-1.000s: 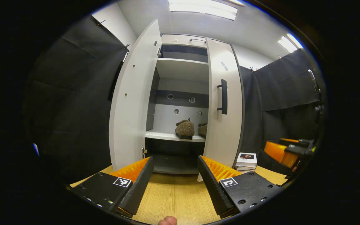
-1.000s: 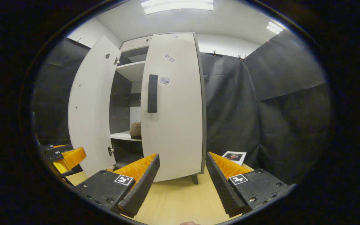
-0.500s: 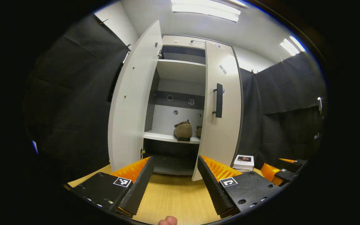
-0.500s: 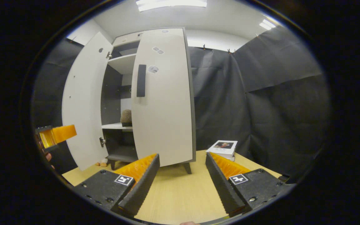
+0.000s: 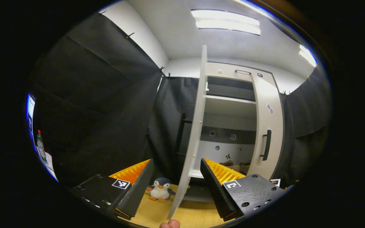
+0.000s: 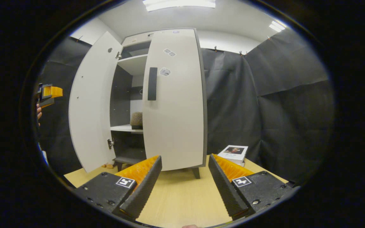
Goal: Grab one shoe with the right hand and put it into the shoe cabinet, grab the other shoe with the left hand and put it into the shoe cabinet; then close the right door with the right hand and the left door with the left hand.
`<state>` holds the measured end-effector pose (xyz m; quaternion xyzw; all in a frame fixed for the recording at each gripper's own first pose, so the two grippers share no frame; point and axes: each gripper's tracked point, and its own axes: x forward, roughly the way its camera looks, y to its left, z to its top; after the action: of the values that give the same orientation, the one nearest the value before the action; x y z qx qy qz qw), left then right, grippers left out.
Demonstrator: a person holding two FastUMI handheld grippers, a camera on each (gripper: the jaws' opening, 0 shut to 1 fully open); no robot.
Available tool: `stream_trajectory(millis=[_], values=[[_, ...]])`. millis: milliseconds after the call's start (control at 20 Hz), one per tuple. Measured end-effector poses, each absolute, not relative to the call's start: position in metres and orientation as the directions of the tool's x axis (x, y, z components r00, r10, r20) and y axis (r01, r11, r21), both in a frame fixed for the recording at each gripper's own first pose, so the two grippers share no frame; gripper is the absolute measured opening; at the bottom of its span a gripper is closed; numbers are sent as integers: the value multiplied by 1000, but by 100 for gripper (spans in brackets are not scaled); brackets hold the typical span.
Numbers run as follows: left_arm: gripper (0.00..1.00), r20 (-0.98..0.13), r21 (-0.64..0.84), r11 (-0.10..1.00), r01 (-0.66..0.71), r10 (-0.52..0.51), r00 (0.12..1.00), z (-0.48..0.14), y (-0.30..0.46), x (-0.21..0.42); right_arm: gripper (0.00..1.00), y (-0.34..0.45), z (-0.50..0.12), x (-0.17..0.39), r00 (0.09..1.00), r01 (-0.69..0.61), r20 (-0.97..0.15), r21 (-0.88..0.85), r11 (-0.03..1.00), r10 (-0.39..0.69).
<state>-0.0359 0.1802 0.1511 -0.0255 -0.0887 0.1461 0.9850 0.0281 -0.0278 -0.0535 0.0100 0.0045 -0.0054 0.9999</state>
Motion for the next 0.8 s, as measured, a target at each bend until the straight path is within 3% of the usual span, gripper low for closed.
stream_trajectory(millis=[350, 800], values=[[92, 45, -208, 940, -269, 284, 958, 137, 286, 50, 96, -31, -45, 30, 1000, 21, 4, 5, 1000, -21], [89, 33, -185, 969, -161, 170, 985, 134, 256, 64, 94, -37, -37, 37, 998, 57, 12, 8, 998, -57]])
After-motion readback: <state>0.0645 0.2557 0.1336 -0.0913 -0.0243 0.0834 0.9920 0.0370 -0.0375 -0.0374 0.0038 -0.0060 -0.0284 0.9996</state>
